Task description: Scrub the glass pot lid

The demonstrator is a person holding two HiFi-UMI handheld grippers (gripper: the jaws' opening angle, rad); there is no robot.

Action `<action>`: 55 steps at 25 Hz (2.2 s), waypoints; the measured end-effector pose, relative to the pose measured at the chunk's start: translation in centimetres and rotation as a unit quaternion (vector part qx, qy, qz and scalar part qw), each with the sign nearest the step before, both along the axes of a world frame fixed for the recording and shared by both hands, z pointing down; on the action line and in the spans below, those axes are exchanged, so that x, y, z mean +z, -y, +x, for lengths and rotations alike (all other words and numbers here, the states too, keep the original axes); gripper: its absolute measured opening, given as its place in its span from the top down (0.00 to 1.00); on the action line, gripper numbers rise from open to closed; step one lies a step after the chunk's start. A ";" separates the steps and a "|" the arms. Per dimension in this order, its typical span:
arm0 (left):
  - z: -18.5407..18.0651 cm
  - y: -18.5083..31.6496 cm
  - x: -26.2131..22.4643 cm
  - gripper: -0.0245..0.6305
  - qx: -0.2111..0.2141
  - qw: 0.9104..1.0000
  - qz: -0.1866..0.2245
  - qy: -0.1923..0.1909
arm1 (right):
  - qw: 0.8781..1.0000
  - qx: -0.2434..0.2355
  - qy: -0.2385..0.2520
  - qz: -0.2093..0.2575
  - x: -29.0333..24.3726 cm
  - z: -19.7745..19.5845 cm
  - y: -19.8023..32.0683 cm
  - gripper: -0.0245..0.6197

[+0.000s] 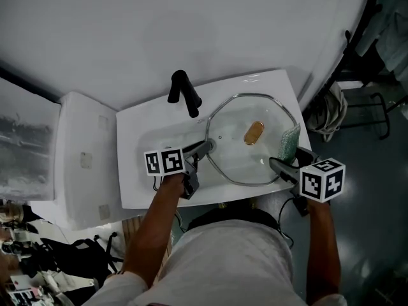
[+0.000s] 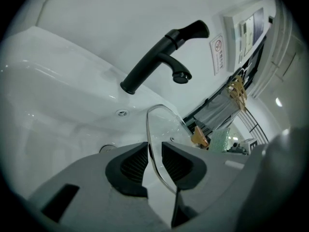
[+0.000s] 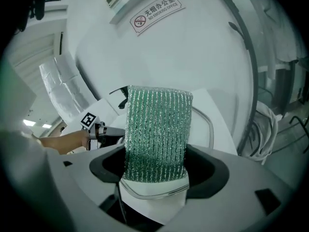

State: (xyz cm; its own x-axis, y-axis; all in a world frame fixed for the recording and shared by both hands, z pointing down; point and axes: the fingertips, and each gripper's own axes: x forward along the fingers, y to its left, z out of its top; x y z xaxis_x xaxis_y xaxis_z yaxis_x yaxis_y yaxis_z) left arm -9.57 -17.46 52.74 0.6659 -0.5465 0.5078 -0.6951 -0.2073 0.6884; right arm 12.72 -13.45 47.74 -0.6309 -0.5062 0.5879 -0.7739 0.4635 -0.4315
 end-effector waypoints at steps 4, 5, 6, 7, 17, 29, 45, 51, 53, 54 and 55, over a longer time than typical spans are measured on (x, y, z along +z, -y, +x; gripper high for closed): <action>0.1 -0.3 -1.0 0.81 0.015 0.998 0.028 0.046 | 1.000 -0.010 0.004 0.024 -1.4 -0.6 0.3 0.42; 0.2 -0.3 -1.5 0.81 0.017 0.998 0.035 0.050 | 0.999 -0.013 0.004 0.032 -1.8 -0.8 0.4 0.42; 0.3 -0.4 -1.9 0.81 0.017 0.998 0.041 0.052 | 0.999 -0.016 0.005 0.040 -2.3 -0.9 0.5 0.42; 0.3 -0.5 -2.4 0.81 0.017 0.997 0.048 0.054 | 0.999 -0.019 0.006 0.047 -2.7 -1.1 0.7 0.42; 2.1 -0.8 -10.0 0.81 0.038 0.983 0.170 0.063 | 0.991 -0.042 0.028 0.126 -7.9 -3.5 1.7 0.42; 5.1 -1.2 -18.8 0.86 0.064 0.929 0.351 0.094 | 0.963 -0.065 0.062 0.253 -14.3 -6.5 2.3 0.42; 6.2 -2.6 -24.5 0.94 0.053 0.875 0.468 0.113 | 0.923 -0.051 0.098 0.368 -19.5 -8.7 1.1 0.42; 6.5 -3.2 -25.2 0.94 0.051 0.866 0.485 0.108 | 0.915 -0.040 0.099 0.388 -20.0 -8.7 0.8 0.42; 6.5 -3.2 -25.2 0.94 0.051 0.867 0.484 0.106 | 0.914 -0.036 0.097 0.393 -20.1 -8.6 0.8 0.42; 6.5 -3.2 -25.1 0.94 0.051 0.868 0.483 0.105 | 0.913 -0.034 0.096 0.395 -20.2 -8.6 0.8 0.42; 6.5 -3.2 -25.1 0.94 0.052 0.868 0.483 0.105 | 0.912 -0.033 0.094 0.397 -20.2 -8.6 0.7 0.42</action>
State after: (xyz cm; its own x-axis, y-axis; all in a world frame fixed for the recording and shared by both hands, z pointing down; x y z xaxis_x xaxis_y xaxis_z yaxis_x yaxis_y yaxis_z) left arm -3.07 -14.22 27.62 0.6846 -0.7279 -0.0372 -0.7278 -0.6855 0.0194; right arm 4.09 -14.19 27.58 -0.7274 -0.6827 -0.0695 -0.6800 0.7307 -0.0609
